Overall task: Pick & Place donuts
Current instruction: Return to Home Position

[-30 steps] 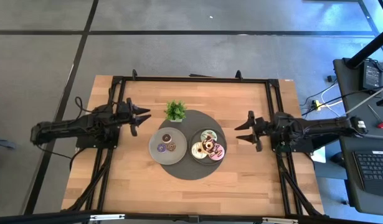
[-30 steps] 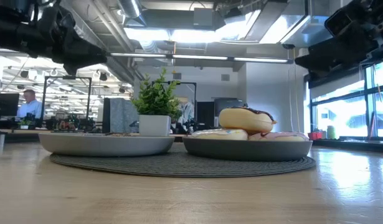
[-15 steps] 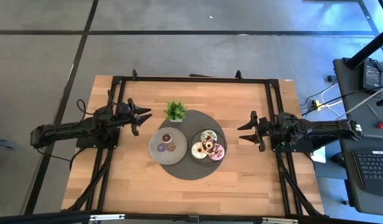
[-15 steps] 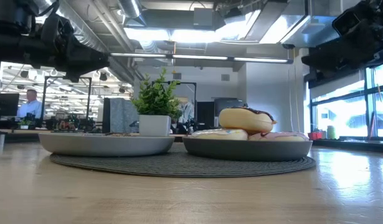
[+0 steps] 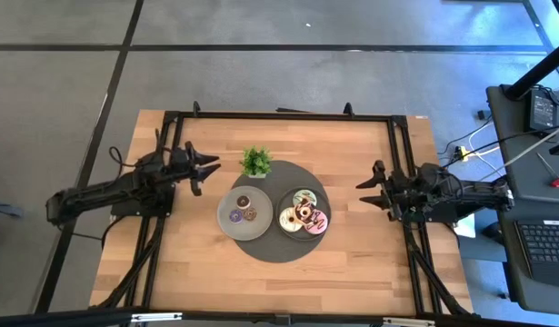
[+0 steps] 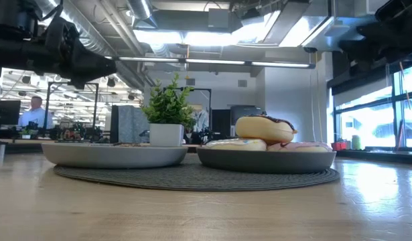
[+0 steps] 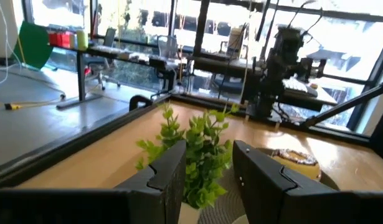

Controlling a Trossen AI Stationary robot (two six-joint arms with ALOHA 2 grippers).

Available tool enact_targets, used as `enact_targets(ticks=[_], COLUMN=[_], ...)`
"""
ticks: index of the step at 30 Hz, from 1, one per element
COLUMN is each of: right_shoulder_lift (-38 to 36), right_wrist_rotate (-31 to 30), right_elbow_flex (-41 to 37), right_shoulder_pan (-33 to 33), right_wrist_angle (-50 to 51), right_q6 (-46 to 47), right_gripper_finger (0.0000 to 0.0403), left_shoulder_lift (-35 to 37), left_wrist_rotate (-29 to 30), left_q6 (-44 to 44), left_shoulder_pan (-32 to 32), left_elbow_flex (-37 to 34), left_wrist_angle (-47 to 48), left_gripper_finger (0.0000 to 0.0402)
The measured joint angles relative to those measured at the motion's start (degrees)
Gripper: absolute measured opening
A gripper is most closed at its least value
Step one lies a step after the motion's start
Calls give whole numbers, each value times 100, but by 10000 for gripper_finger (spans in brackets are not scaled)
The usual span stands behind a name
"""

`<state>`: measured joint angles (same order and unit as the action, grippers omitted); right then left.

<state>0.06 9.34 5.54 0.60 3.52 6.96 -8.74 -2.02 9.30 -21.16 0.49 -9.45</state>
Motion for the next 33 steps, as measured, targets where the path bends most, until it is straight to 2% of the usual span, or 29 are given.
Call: enact_targets(ticks=[7, 10, 17, 22, 29, 33], right_shoulder_lift=[-2, -1, 2, 1, 40, 107], right_wrist_rotate=[79, -127, -224, -246, -823, -824], right_elbow_flex=[-2, -41, -519, -516, -516, -516], right_shoulder_pan=[-1, -2, 0, 0, 0, 0], right_wrist_angle=[9, -83, -956, -900, -471, -462], right_q6=[-144, -268, -302, -302, -253, -731], right_gripper_finger=[186, 186, 186, 186, 186, 186], left_shoulder_lift=[310, 359, 368, 368, 368, 368], left_wrist_rotate=[-189, -284, -263, -212, -212, -212], left_q6=[39, 61, 62, 30, -96, -107], left_shoulder_pan=[-203, -228, -226, -228, -226, -226], left_elbow_flex=[0, 0, 0, -2, -2, -2], left_wrist_angle=[205, 287, 326, 328, 423, 413], left_gripper_finger=[127, 128, 128, 128, 127, 128])
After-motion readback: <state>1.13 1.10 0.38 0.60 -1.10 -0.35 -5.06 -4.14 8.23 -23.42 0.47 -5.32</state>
